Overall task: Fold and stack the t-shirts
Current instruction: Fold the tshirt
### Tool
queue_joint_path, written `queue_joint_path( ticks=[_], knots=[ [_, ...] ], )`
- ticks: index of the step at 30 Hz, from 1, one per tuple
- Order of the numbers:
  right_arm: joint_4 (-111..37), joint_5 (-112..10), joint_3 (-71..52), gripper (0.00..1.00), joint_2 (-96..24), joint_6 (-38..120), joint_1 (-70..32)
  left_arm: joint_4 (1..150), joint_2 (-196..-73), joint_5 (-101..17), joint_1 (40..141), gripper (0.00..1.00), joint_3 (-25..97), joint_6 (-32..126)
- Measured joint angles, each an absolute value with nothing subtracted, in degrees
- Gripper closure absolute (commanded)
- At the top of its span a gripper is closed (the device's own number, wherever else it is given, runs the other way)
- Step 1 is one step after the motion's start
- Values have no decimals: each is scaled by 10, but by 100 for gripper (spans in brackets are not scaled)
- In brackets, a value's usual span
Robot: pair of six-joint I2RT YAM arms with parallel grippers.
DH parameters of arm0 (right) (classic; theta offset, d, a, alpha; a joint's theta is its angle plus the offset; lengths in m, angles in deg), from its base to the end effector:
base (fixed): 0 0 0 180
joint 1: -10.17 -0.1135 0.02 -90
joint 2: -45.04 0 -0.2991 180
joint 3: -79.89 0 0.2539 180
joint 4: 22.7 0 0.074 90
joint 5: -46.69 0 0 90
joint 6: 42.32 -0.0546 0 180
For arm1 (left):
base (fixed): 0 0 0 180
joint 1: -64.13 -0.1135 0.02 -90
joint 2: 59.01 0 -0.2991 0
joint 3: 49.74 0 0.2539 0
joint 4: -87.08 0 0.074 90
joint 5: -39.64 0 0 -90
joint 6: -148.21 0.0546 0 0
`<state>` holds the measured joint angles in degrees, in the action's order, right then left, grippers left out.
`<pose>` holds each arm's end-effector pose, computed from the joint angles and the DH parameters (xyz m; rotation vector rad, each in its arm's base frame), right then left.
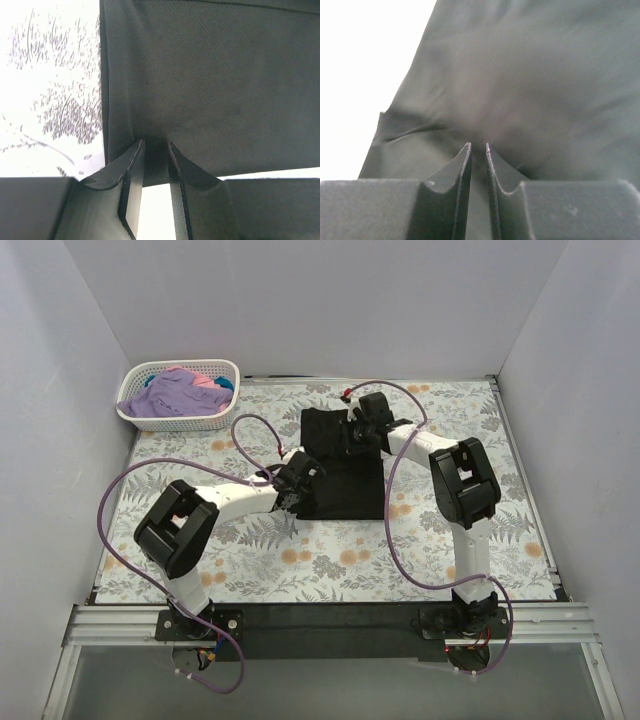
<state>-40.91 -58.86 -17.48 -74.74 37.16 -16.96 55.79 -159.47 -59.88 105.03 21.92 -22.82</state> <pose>0.4378 0.2407 0.1939 -0.4812 2.2840 0.6466 0.2784 -0.2292 0.1745 -0.9823 2.5143 -0.5212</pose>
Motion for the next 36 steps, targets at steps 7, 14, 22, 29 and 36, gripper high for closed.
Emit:
queue_joint_path(
  ticks=[7,14,22,29,36],
  knots=[
    [-408,-619,-238,75,-768,387,-126,555,-1566,-584,1052,76,187,-242],
    [-387,-686,-77,75,-637,388,-156,554,-1562,-581,1052,76,183,-247],
    [-349,-715,35,76,-621,374,-197,555,-1562,-581,1052,76,182,-249],
    [-320,-719,21,76,-670,369,-192,562,-1554,-579,1053,76,170,-252],
    [-312,-711,-3,77,-688,371,-189,569,-1546,-576,1055,76,158,-256]
  ],
)
